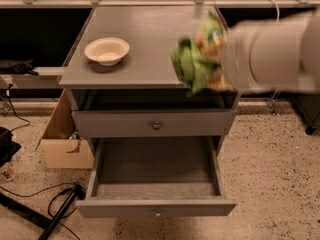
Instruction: Place green rice chip bag into middle drawer
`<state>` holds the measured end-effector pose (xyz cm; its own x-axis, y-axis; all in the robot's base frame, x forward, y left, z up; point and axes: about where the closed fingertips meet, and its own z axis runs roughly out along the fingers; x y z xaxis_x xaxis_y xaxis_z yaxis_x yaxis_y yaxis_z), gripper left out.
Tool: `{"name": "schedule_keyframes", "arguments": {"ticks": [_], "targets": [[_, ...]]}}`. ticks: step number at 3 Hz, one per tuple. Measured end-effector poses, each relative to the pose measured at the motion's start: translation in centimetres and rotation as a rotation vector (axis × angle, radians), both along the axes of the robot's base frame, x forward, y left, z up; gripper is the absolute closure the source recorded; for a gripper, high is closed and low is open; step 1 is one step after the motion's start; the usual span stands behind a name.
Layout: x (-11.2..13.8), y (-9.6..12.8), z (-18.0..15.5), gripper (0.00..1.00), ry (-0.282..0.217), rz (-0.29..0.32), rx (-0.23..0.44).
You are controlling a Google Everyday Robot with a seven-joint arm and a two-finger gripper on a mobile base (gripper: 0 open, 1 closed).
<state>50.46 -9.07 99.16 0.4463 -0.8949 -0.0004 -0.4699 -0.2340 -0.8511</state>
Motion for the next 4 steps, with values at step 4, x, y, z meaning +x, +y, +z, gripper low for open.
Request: {"name": "schedule_keyframes", "arguments": {"ticks": [4], "targets": [[-0.1,-3.9,-17.9,1.00,0.354,-0.054,0.088]]}}
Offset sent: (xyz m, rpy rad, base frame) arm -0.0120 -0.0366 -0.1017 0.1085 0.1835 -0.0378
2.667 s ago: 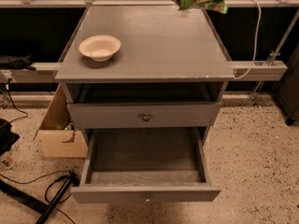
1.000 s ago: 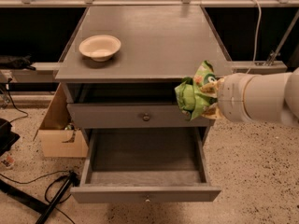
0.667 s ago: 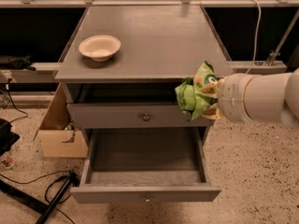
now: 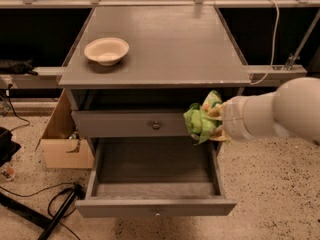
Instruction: Place green rice chip bag into middle drawer
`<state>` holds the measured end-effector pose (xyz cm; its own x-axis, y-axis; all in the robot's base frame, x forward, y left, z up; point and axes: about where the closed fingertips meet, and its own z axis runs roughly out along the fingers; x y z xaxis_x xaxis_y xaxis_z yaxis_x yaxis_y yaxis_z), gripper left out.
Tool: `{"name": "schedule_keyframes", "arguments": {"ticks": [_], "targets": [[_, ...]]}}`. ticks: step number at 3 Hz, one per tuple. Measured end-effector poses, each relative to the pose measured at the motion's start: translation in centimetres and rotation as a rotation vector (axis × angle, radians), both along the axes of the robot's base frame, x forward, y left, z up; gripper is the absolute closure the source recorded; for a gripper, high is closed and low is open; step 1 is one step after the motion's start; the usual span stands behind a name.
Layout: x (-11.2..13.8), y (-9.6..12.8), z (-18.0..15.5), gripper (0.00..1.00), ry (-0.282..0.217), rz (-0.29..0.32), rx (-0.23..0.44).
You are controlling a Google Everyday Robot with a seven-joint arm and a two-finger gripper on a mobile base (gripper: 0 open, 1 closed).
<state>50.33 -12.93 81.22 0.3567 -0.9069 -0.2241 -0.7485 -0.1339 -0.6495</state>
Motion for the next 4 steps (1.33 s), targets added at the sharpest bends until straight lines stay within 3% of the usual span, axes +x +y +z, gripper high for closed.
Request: {"name": "schedule_keyframes", "arguments": {"ticks": [1,2,4], "targets": [[0.7,-0.2,-8.0,1.00,0.170,-0.030,-0.031],[2.0,0.2,-14.3,1.00,0.292,-0.046,-0.036],[4.0,4.8,-23.9,1.00,0.457,0.042,-0.080]]}}
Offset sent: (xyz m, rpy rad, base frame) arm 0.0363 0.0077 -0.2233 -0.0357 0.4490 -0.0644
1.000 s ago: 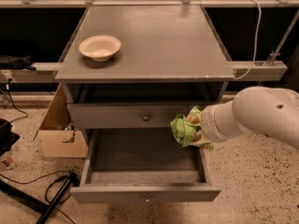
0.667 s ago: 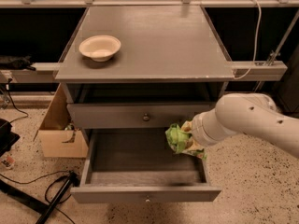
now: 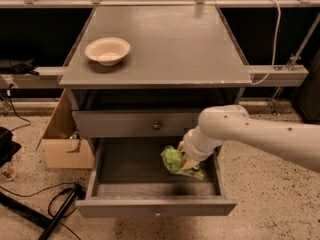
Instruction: Place green rice chip bag into middle drawer
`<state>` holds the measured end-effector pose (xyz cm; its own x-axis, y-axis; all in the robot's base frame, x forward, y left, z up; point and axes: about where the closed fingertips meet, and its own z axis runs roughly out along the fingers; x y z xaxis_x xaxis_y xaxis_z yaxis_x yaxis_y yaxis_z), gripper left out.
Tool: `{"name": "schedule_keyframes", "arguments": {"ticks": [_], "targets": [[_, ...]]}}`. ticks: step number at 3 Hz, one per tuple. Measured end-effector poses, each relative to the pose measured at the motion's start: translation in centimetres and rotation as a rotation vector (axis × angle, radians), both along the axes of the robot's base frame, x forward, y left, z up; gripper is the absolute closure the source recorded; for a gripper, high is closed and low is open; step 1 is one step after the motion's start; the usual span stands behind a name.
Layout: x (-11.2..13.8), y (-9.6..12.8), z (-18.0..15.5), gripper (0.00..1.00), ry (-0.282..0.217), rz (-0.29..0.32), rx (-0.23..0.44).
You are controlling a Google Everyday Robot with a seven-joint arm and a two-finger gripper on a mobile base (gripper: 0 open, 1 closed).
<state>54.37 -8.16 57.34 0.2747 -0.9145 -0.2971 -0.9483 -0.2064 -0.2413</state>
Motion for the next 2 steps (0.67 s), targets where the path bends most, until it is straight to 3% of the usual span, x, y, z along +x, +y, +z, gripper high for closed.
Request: {"name": "schedule_keyframes", "arguments": {"ticks": [1,2], "targets": [[0.19,2.13,-2.87,1.00,0.024,0.037,-0.037],[0.23,2.57,-3.17,0.84,0.026,0.045,-0.042]]}}
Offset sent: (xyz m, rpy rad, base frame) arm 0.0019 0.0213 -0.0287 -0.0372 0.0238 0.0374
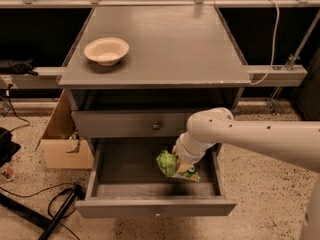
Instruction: Place green rice chip bag into middle drawer
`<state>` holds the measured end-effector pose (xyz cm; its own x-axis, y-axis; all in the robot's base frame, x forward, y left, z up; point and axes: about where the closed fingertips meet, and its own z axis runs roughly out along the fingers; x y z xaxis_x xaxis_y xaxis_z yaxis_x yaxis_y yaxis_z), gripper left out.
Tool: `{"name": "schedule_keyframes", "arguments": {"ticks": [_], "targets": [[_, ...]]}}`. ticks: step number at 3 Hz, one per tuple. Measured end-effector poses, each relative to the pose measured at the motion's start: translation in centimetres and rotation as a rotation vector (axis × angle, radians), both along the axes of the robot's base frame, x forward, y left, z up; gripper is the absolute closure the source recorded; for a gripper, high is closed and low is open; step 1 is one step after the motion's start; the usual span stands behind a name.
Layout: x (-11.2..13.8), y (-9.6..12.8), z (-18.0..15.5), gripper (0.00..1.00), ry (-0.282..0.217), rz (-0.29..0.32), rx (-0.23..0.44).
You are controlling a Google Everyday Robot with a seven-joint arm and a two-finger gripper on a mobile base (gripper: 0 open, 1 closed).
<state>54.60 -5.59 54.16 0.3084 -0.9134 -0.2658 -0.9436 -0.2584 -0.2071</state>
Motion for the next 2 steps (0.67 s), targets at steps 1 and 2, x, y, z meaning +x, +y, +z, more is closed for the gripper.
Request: {"name": "schedule_keyframes", "arguments": {"ticks": [1,2], "targets": [[0.00,0.00,0.00,0.61,0.000,0.000,0.000],[0.00,0.00,0.00,0.37,0.000,0.000,0.000]]}}
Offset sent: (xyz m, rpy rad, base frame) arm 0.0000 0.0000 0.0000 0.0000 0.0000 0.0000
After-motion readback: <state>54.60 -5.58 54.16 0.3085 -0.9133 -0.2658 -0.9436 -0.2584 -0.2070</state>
